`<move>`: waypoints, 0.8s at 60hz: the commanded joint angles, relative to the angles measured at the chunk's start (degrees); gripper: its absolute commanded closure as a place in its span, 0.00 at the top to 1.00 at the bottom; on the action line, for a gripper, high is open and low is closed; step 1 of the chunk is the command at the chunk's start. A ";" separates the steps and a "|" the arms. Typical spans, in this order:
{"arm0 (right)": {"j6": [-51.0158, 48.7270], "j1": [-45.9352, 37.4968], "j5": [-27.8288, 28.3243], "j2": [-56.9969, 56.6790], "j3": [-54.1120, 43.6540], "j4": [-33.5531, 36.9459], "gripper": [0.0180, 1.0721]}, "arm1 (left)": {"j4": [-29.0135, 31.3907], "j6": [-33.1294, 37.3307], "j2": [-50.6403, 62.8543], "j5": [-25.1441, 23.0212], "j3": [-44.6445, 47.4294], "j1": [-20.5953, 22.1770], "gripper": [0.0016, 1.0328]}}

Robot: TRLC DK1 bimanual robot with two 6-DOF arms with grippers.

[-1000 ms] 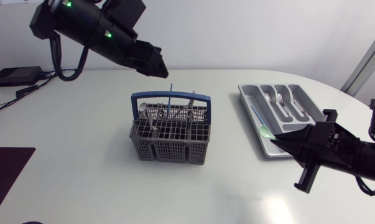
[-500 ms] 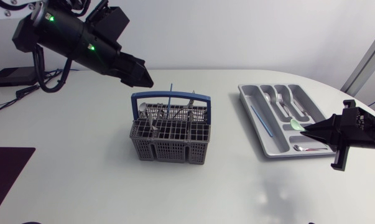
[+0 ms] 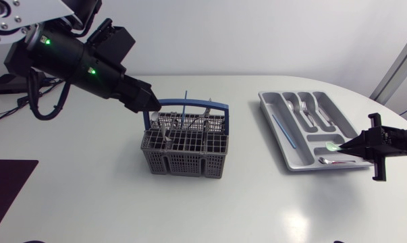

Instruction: Unload the cutlery basket into the drawer organizer.

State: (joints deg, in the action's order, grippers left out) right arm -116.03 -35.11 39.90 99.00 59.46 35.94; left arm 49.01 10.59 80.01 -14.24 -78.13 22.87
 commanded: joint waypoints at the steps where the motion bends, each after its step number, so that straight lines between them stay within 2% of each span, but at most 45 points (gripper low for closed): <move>1: -4.73 -0.48 -1.93 3.48 1.71 -0.88 0.05 | -0.32 0.57 -1.96 0.09 2.10 -0.11 0.61; 19: -5.96 1.54 -6.33 6.29 0.66 -8.87 0.06 | -0.32 0.13 -4.25 0.09 4.39 -0.11 0.61; 23: -6.76 1.71 -6.59 5.50 -1.54 -13.18 0.06 | -0.32 0.13 -4.69 0.09 4.83 -0.11 0.61; 33: -7.02 2.86 -8.26 5.76 -2.86 -16.08 0.07 | -0.50 0.13 -5.30 0.09 5.79 -0.11 0.61; 48: -7.37 3.56 -9.05 5.50 -5.67 -21.88 0.18 | -0.59 0.13 -5.83 0.09 6.76 -0.02 0.61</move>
State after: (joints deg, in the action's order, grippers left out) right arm -121.16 -31.92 31.22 104.27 55.81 15.35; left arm 48.99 10.57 75.13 -14.24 -72.75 22.87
